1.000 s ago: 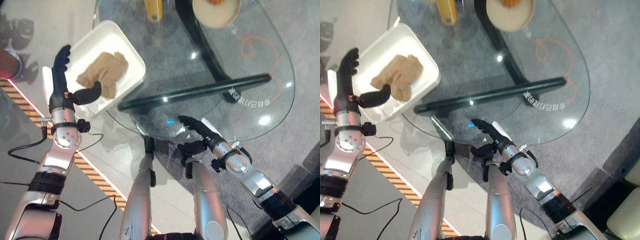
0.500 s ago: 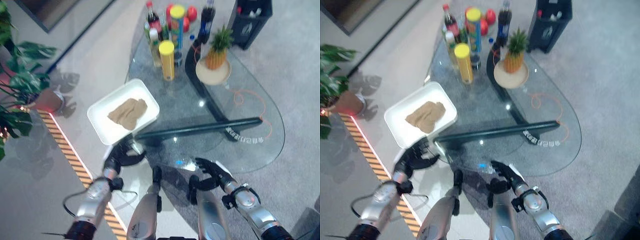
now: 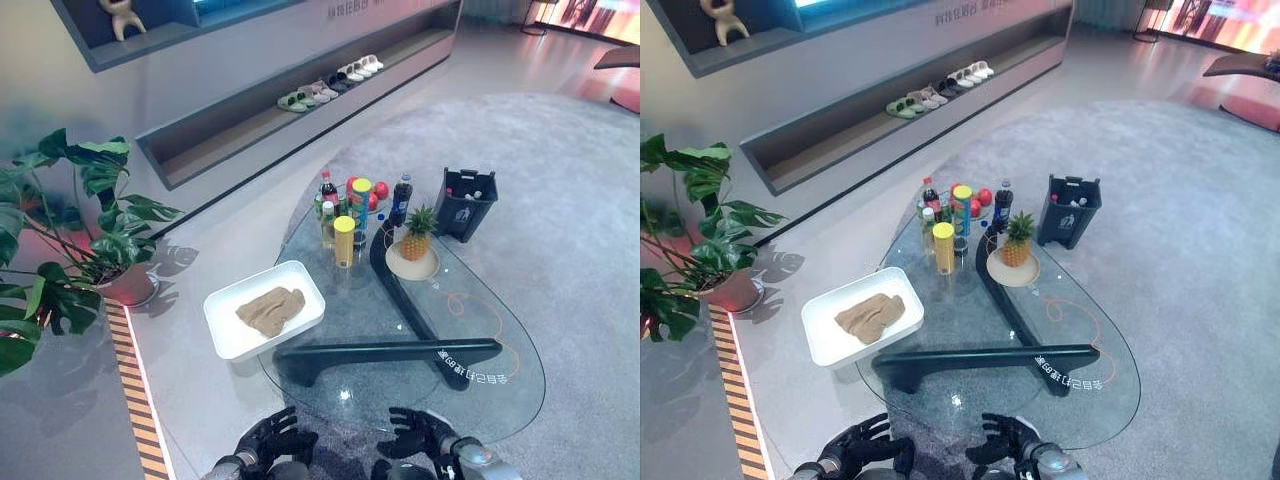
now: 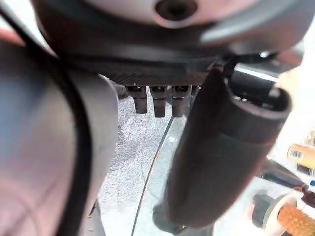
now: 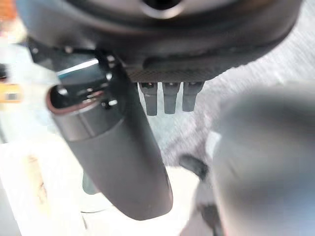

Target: Wipe the table with a cloth and put it in the basket.

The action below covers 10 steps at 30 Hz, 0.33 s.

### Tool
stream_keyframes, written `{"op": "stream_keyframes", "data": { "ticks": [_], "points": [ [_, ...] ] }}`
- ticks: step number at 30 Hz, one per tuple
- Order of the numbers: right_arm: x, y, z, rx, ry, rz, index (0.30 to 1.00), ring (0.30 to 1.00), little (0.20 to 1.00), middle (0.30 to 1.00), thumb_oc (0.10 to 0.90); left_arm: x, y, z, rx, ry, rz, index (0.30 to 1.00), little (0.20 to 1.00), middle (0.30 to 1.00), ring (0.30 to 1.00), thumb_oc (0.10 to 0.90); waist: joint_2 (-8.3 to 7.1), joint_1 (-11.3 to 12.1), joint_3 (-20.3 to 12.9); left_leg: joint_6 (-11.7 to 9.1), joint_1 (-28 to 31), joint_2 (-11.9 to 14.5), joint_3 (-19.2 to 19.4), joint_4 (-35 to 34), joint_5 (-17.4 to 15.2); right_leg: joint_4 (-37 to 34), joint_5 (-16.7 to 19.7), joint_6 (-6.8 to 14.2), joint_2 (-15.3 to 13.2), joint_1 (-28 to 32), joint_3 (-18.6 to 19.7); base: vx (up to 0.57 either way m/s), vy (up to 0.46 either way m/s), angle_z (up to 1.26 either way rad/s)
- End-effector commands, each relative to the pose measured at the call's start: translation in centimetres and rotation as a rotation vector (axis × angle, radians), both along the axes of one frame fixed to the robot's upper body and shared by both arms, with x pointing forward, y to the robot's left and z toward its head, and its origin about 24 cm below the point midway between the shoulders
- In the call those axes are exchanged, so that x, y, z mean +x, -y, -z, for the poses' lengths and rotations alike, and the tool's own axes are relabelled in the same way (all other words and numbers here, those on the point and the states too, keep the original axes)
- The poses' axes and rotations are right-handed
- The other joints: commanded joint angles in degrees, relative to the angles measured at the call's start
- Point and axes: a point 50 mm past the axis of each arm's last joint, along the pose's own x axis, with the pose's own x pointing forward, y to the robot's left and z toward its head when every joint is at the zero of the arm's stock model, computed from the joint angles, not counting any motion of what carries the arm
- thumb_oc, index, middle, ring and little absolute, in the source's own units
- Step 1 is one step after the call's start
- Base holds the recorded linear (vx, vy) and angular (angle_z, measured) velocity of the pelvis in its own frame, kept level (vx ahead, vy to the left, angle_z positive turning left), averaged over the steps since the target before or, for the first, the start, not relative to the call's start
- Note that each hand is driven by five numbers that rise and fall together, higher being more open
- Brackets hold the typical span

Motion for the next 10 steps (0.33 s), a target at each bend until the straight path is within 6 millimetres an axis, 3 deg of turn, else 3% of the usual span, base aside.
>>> {"op": "stream_keyframes", "data": {
  "ticks": [1, 10],
  "points": [
    [1.1, -2.0, -0.1, 0.121, -0.003, 0.053, 0.9, 0.9, 0.9, 0.9, 0.8, 1.6, 0.9, -0.3, -0.132, 0.021, -0.018, 0.9, 0.9, 0.9, 0.9, 0.8, -3.86, 0.02, 0.94, -0.56, 5.1, -3.69, 2.47, 0.36, -2.14, -22.28, 13.5, 2.83, -0.17, 9.36, 2.71, 0.04, -0.011, -0.02],
    [-1.4, -1.3, 1.7, 0.058, -0.17, 0.161, 0.9, 0.9, 0.9, 0.9, 0.8, 0.4, 1.5, 0.7, -0.179, -0.056, -0.047, 0.9, 0.9, 0.9, 0.9, 0.8, -2.81, -0.6, -0.71, -0.57, 7.85, -2.8, 3.26, -2.59, -1.98, -23.25, 13.32, 2.86, 0.03, 10.82, 3.46, 0.03, 0.01, -0.03]
  ]
}}
